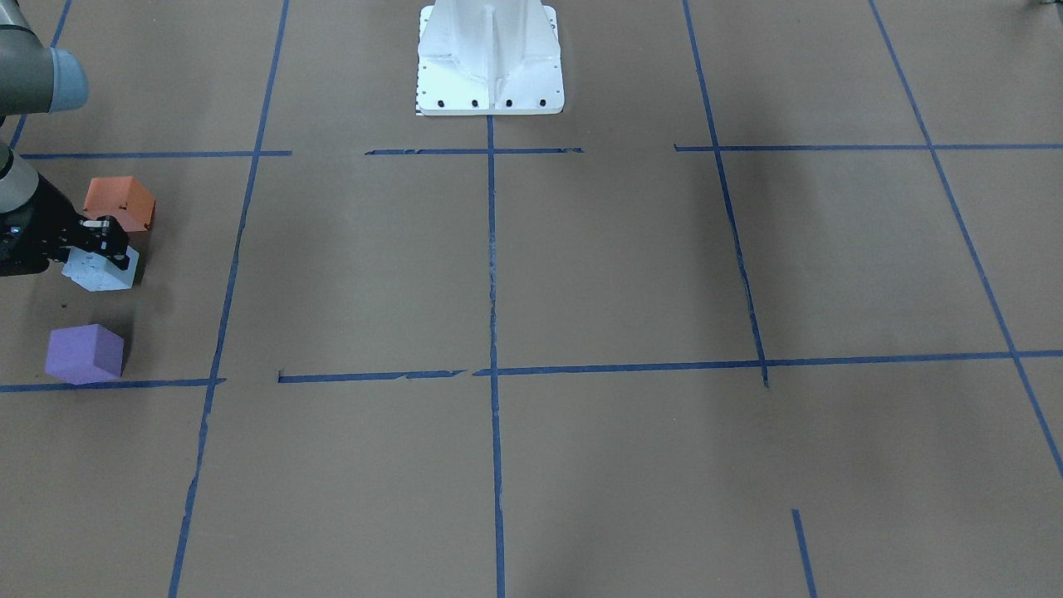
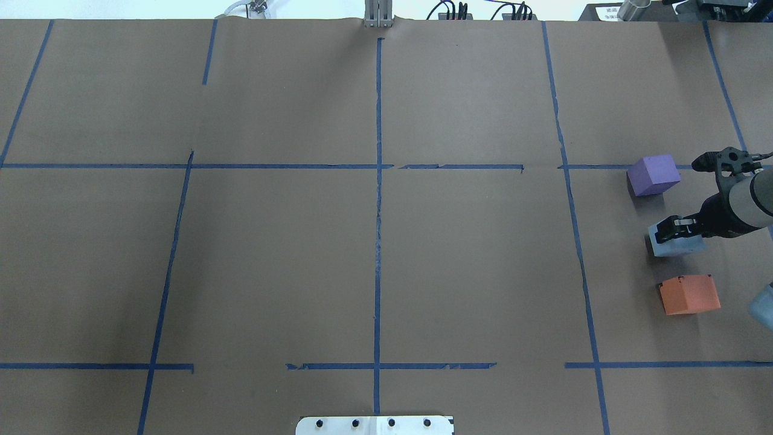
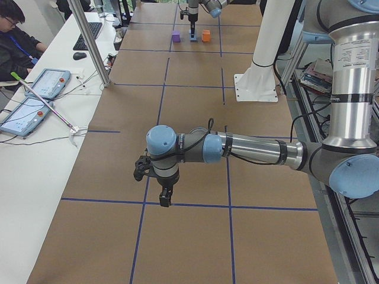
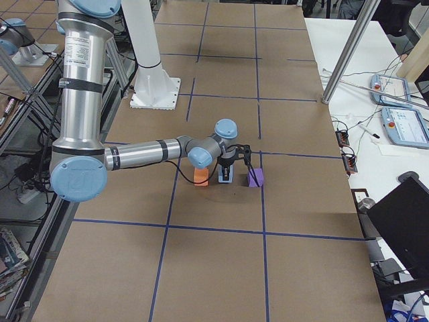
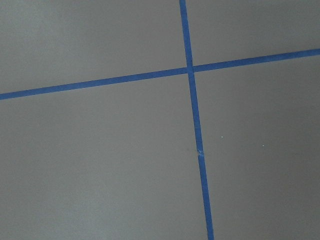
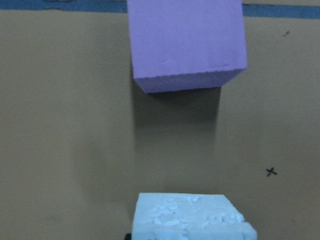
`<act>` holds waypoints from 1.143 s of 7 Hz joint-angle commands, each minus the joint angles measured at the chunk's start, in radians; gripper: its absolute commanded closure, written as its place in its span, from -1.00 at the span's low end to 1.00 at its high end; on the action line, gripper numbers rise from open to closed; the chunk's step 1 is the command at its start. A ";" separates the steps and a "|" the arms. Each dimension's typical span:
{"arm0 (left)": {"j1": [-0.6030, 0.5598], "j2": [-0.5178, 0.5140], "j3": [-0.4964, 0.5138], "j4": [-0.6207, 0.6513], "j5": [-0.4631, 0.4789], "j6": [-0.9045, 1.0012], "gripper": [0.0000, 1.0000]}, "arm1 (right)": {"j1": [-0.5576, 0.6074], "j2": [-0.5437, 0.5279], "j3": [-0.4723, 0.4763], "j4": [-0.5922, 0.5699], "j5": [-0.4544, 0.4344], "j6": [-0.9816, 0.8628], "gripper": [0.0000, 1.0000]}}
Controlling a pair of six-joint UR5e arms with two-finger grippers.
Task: Place blue block between orange and purple blocks
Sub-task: 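Lower the cube into the gap, open the right gripper, and withdraw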
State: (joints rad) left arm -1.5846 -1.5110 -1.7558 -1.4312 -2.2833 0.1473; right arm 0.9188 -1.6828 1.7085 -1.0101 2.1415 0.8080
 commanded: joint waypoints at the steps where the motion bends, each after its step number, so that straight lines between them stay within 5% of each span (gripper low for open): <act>1: 0.000 0.000 -0.001 0.000 -0.001 -0.002 -1.00 | 0.005 0.002 -0.004 0.016 0.001 0.000 -1.00; 3: 0.000 0.000 -0.002 0.000 -0.001 -0.002 -1.00 | 0.079 -0.003 0.064 -0.092 0.056 -0.057 -1.00; 4: 0.000 0.000 -0.002 0.000 0.001 -0.002 -1.00 | 0.204 -0.003 0.088 -0.202 0.119 -0.245 -1.00; 7: 0.000 0.002 -0.004 -0.017 0.001 0.002 -1.00 | 0.537 -0.008 0.137 -0.622 0.126 -0.892 -1.00; 8: 0.000 0.003 -0.002 -0.029 0.001 0.000 -1.00 | 0.622 -0.038 0.137 -0.668 0.145 -0.988 -1.00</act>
State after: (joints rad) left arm -1.5846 -1.5092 -1.7587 -1.4463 -2.2829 0.1482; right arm 1.4326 -1.6953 1.8384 -1.5885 2.2706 -0.0204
